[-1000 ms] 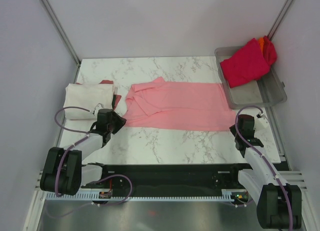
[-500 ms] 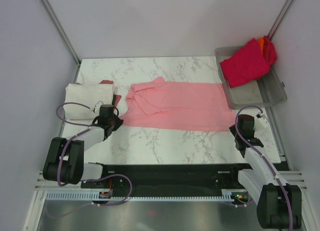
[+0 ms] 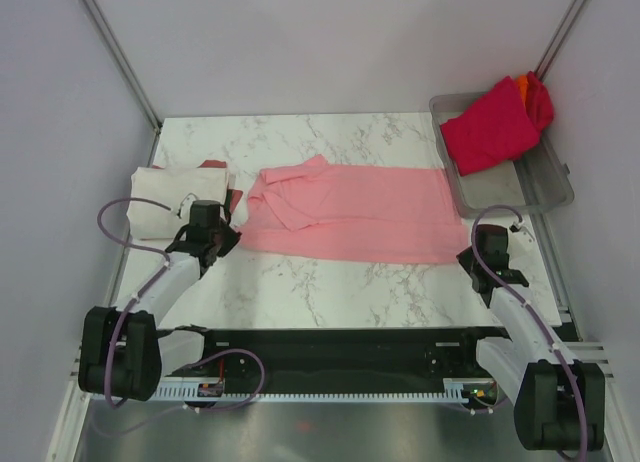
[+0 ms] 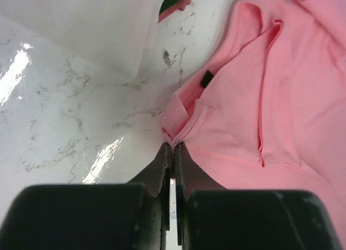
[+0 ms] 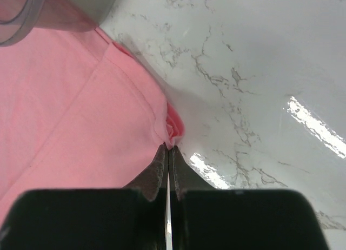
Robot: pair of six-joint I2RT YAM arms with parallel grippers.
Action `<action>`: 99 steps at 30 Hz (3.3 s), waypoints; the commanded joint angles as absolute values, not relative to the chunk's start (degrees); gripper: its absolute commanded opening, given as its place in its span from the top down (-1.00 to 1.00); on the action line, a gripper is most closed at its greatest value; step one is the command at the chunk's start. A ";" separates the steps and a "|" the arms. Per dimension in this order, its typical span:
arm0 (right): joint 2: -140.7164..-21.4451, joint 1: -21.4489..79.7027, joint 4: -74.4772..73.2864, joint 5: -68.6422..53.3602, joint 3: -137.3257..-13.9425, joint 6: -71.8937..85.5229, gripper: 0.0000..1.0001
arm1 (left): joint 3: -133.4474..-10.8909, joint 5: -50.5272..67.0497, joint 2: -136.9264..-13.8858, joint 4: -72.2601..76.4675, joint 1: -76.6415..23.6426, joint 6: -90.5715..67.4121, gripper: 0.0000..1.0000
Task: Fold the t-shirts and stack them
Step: Fold the tshirt
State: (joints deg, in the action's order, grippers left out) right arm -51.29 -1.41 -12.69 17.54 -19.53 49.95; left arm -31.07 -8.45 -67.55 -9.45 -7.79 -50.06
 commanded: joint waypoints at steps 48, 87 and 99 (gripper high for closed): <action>-61.04 -1.76 -36.74 8.79 -83.57 46.58 1.00 | -102.44 -1.05 -66.95 -49.14 1.84 -40.69 0.96; -73.40 -6.24 -20.30 -7.91 -54.36 40.26 1.00 | -55.92 12.75 -69.71 -20.13 5.36 -39.73 0.96; -47.30 -6.42 -24.25 -4.05 -28.85 41.83 1.00 | -30.51 11.16 -44.49 -24.78 5.10 -39.02 0.96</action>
State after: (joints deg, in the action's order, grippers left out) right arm -52.45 -6.15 -23.33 -6.92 -31.90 41.32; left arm -32.73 12.10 -49.23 -24.43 5.13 -40.84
